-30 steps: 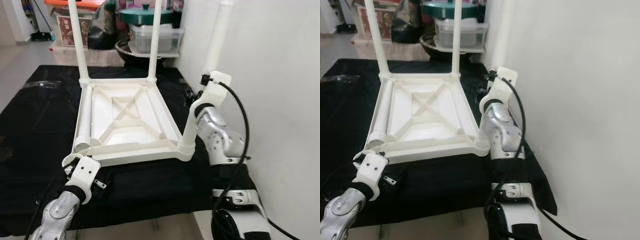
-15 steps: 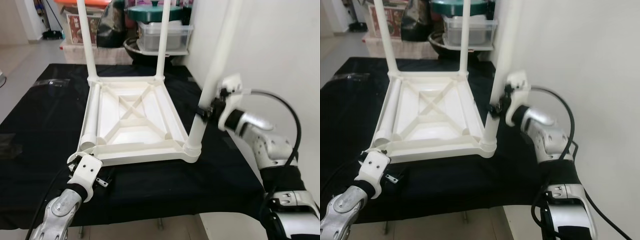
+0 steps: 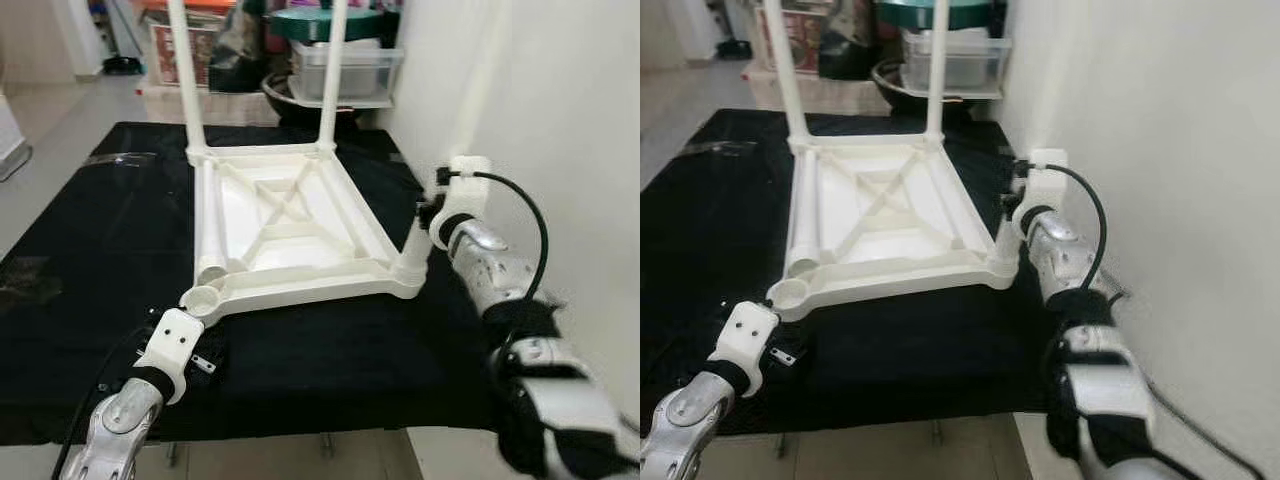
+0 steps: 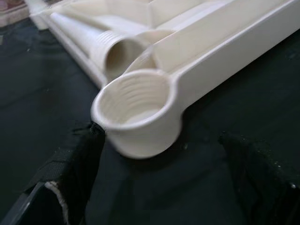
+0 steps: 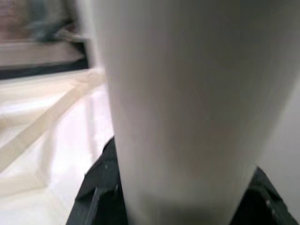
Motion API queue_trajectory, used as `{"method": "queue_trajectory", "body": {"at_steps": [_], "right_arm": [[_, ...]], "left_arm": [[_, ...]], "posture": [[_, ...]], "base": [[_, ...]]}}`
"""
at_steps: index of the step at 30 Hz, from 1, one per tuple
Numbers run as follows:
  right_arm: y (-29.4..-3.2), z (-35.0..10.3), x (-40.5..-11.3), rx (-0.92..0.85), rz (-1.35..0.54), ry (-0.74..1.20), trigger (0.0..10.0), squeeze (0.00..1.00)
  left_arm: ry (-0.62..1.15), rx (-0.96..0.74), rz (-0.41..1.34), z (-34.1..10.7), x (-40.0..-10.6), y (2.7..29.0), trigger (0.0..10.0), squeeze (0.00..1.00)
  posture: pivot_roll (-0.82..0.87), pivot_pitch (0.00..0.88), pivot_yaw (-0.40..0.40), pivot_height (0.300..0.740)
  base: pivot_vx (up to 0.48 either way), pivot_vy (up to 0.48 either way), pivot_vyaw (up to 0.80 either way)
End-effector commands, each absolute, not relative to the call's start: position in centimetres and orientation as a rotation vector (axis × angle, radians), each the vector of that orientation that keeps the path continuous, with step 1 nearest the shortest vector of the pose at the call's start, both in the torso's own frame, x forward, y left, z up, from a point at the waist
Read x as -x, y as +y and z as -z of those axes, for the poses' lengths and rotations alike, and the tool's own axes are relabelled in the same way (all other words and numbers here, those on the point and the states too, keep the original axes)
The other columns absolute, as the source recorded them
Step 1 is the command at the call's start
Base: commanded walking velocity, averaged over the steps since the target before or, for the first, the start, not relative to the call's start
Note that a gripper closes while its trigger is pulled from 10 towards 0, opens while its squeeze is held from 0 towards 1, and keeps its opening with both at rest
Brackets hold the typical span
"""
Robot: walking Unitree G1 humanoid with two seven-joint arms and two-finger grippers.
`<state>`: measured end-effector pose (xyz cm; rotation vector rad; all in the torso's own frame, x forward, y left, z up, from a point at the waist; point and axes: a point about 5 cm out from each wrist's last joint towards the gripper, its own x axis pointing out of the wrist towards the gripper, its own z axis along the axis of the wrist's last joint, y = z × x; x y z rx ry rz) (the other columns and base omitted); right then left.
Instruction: Building children table
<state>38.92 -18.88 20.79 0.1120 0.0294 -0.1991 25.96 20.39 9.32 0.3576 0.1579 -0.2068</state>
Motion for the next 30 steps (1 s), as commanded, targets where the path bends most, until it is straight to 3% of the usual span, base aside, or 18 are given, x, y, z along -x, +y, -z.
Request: {"method": "queue_trajectory", "body": {"at_steps": [1, 3, 4, 5, 6, 11, 12, 13, 14, 17, 23, 24, 26, 27, 30], "right_arm": [[-20.3, -19.6, -38.1, -0.145, 0.329, 0.075, 0.0, 0.00], [-14.4, -18.9, -36.1, -0.238, 0.175, 0.105, 10.0, 0.00], [-12.1, -19.4, -35.4, -0.276, 0.084, 0.086, 10.0, 0.00], [-12.1, -19.4, -35.4, -0.276, 0.084, 0.086, 10.0, 0.00], [-10.1, -20.4, -34.7, -0.302, -0.036, 0.036, 10.0, 1.00], [-8.2, -23.2, -34.8, -0.295, -0.278, -0.057, 10.0, 1.00], [-8.4, -24.9, -35.0, -0.273, -0.444, -0.087, 10.0, 0.00], [-9.2, -26.2, -35.0, -0.237, -0.622, -0.110, 10.0, 0.00], [-9.2, -26.2, -35.0, -0.237, -0.622, -0.110, 10.0, 0.00], [-11.6, -26.6, -34.8, -0.096, -0.880, -0.118, 10.0, 0.00], [-11.5, -23.3, -35.5, 0.036, -0.900, -0.017, 10.0, 0.00], [-11.0, -22.3, -35.5, 0.063, -0.903, 0.010, 7.6, 0.00], [-10.5, -21.6, -35.3, 0.078, -0.925, 0.024, 7.6, 0.00], [-10.2, -21.1, -35.3, 0.065, -0.936, 0.040, 0.0, 0.00], [-10.2, -20.8, -35.5, 0.053, -0.922, 0.044, 0.0, 0.00]], "left_arm": [[0.180, -0.358, 0.213, -8.8, -25.8, 20.2, 10.0, 0.00], [0.179, -0.356, 0.223, -8.9, -25.9, 20.0, 10.0, 0.00], [0.178, -0.358, 0.230, -8.9, -26.0, 19.9, 10.0, 0.00], [0.178, -0.358, 0.230, -8.9, -26.0, 19.9, 10.0, 0.00], [0.177, -0.361, 0.236, -9.0, -26.1, 19.9, 10.0, 0.00], [0.174, -0.364, 0.237, -9.2, -26.4, 20.0, 10.0, 0.00], [0.171, -0.364, 0.234, -9.2, -26.4, 20.2, 10.0, 0.00], [0.170, -0.363, 0.231, -9.3, -26.5, 20.3, 10.0, 0.00], [0.170, -0.363, 0.231, -9.3, -26.5, 20.3, 10.0, 0.00], [0.167, -0.356, 0.229, -9.2, -26.5, 20.1, 10.0, 0.00], [0.158, -0.351, 0.226, -9.2, -26.5, 19.8, 10.0, 0.00], [0.156, -0.351, 0.222, -9.3, -26.5, 19.8, 10.0, 0.00], [0.154, -0.351, 0.218, -9.4, -26.5, 19.9, 10.0, 0.00], [0.155, -0.355, 0.211, -9.5, -26.3, 20.3, 10.0, 0.00], [0.156, -0.358, 0.206, -9.5, -26.2, 20.6, 10.0, 0.00]], "posture": [[0.05, 0.000, -0.123, 0.740], [0.04, 0.000, -0.115, 0.740], [0.04, 0.000, -0.110, 0.740], [0.04, 0.000, -0.110, 0.740], [0.04, 0.000, -0.110, 0.740], [0.04, 0.000, -0.106, 0.740], [0.03, 0.000, -0.108, 0.740], [0.03, 0.000, -0.109, 0.740], [0.03, 0.000, -0.109, 0.740], [0.03, 0.000, -0.112, 0.740], [0.06, 0.000, -0.134, 0.740], [0.07, 0.000, -0.136, 0.740], [0.07, 0.000, -0.136, 0.740], [0.08, 0.000, -0.139, 0.740], [0.08, 0.000, -0.138, 0.740]], "base": [[0.000, 0.000, 0.00], [0.000, 0.000, 0.00], [0.000, 0.000, 0.00], [0.000, 0.000, 0.00], [0.000, 0.000, 0.00], [0.000, 0.000, 0.00], [0.000, 0.000, 0.00], [0.000, 0.000, 0.00], [0.000, 0.000, 0.00], [0.000, 0.000, 0.00], [0.000, 0.000, 0.00], [0.000, 0.000, 0.00], [0.000, 0.000, 0.00], [0.000, 0.000, 0.00], [0.000, 0.000, 0.00]]}}
